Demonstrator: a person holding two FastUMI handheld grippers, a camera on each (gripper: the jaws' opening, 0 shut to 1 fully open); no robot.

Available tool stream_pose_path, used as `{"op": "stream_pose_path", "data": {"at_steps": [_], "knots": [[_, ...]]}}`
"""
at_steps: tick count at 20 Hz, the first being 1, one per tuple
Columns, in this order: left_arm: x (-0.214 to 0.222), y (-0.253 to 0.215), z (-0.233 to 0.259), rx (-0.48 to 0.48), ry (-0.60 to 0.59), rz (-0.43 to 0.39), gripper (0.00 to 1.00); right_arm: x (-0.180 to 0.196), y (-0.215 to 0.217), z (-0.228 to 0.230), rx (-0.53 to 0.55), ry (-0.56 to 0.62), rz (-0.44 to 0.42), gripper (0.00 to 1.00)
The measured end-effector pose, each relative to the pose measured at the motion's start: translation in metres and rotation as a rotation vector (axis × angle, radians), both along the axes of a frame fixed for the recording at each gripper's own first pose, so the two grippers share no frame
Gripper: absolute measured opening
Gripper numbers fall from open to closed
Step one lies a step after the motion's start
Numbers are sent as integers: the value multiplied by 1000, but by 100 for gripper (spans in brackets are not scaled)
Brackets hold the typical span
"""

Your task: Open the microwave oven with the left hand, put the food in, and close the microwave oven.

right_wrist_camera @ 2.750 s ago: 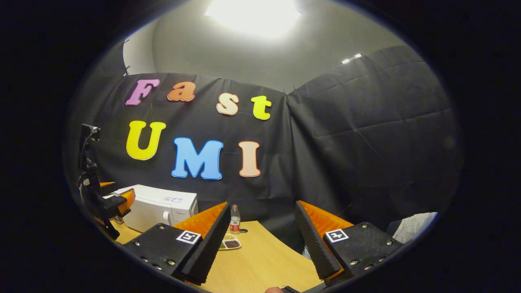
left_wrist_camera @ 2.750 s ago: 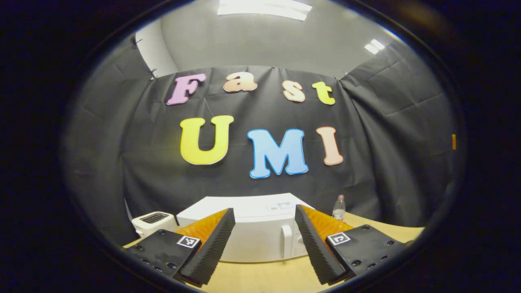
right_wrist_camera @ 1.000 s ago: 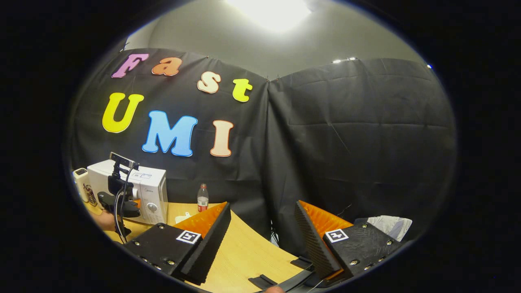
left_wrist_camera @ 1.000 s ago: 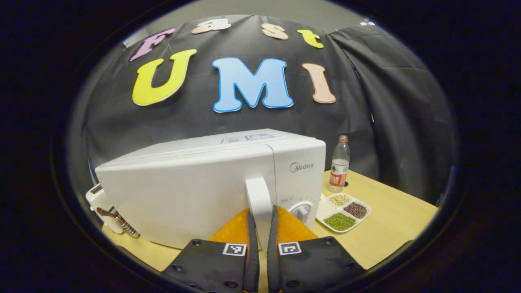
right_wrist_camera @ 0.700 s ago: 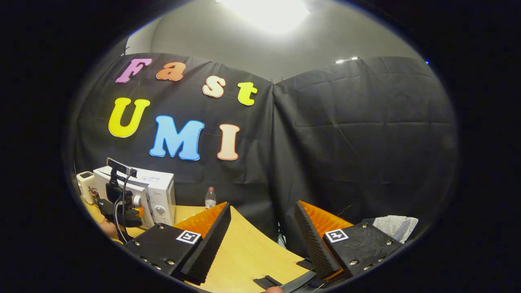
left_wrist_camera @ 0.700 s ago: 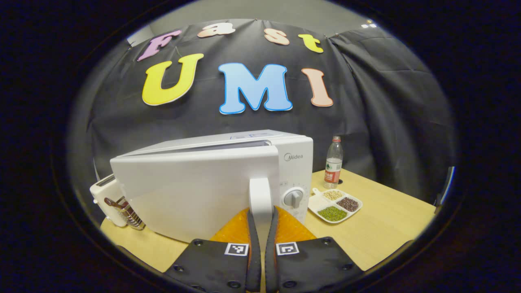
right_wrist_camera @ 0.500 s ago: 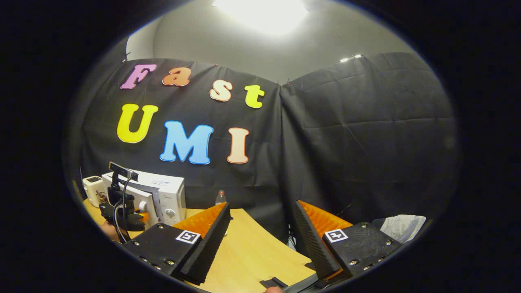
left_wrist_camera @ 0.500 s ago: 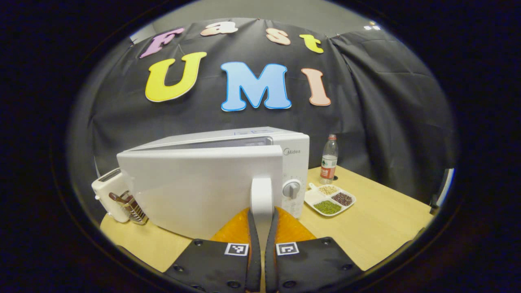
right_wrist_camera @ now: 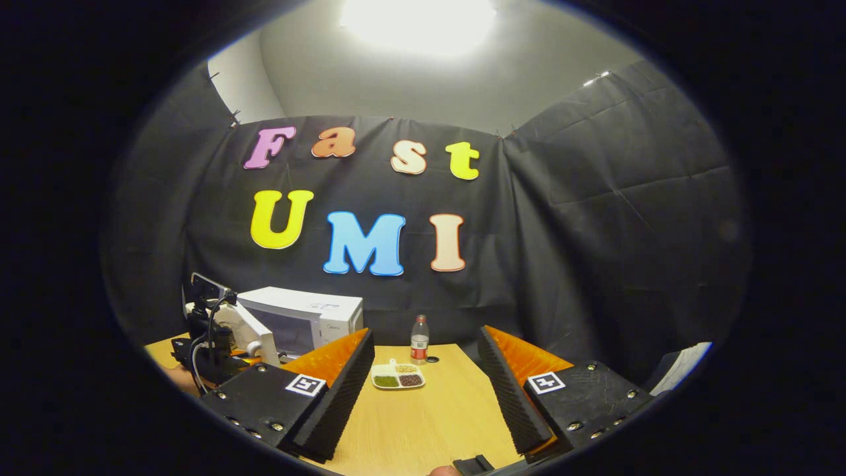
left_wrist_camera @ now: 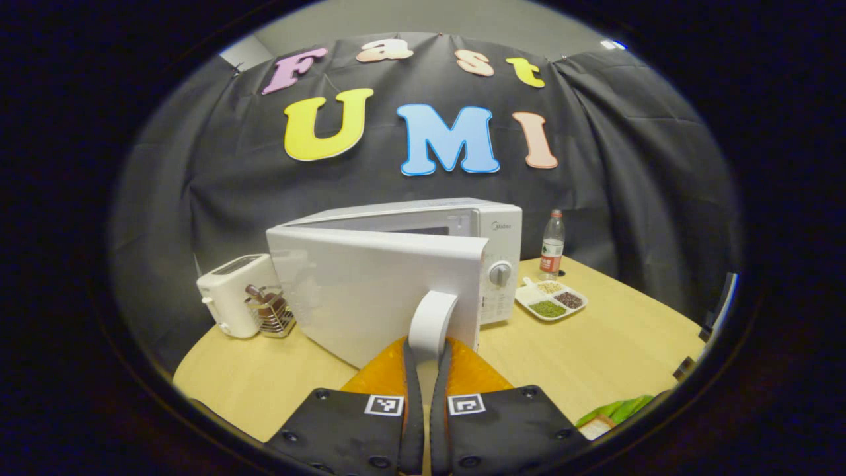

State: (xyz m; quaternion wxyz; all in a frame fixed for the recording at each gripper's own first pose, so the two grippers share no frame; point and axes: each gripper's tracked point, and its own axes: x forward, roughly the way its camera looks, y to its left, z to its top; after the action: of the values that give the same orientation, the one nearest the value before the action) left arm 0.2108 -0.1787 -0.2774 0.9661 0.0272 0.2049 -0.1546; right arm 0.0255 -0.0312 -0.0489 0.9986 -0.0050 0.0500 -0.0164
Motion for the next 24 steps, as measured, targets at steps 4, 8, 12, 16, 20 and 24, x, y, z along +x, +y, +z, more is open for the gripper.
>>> {"op": "stream_pose_path", "data": {"at_steps": [4,8,12,16,20,24], "knots": [[-18,35,2,12,9,52,11,1,21,2,20,-4,95,95],[-35,75,4,2,10,97,10,1,56,6,49,-13,152,95],[-48,116,2,-8,15,104,10,-2,100,6,76,5,188,95],[-54,156,-1,-8,10,96,12,-7,137,8,84,9,193,95],[-59,188,-3,-17,10,113,10,-5,170,7,83,15,210,95],[-56,214,-4,8,1,121,14,1,192,6,93,13,212,95]]}}
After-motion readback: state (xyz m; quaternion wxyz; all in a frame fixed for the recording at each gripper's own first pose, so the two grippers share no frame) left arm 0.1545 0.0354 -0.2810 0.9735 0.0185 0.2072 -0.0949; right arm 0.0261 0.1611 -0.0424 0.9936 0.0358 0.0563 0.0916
